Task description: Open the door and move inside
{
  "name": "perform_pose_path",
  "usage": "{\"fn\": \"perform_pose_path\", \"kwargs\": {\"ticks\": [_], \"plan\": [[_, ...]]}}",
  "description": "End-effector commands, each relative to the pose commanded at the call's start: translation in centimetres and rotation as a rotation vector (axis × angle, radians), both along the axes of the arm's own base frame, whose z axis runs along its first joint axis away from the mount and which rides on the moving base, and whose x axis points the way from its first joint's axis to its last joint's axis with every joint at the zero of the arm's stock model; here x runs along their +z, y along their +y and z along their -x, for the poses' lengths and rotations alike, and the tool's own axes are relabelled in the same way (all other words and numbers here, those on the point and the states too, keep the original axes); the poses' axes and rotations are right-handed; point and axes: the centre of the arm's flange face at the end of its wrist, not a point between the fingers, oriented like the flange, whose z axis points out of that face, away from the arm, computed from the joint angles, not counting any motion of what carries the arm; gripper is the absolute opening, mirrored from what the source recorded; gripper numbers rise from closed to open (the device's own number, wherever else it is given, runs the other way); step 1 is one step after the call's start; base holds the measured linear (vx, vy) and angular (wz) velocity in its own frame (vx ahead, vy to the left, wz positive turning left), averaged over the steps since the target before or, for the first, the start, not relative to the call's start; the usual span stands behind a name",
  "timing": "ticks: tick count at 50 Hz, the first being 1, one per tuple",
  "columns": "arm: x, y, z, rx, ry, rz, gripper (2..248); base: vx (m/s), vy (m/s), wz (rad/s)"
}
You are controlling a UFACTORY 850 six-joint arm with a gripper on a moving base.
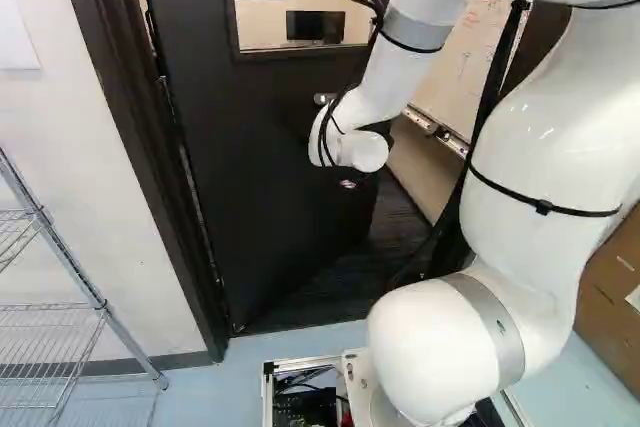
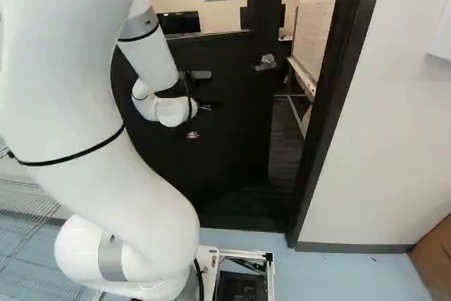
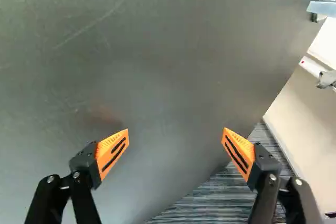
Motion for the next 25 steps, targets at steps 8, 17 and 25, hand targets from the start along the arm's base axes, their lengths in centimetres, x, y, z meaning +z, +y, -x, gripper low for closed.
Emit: {"fn": "perform_pose_path", "kwargs": {"ticks": [8, 17, 25], "plan": [[0.0, 0.7, -0.8, -0.022, 0.001, -0.019, 247, 0.000, 0.000, 0.000], [-0.1, 1.4, -1.6, -0.047, 0.002, -0.040, 247, 0.000, 0.000, 0.000], [-0.1, 1.9, -2.3, -0.074, 0.003, -0.059, 247, 0.000, 0.000, 0.000]]}}
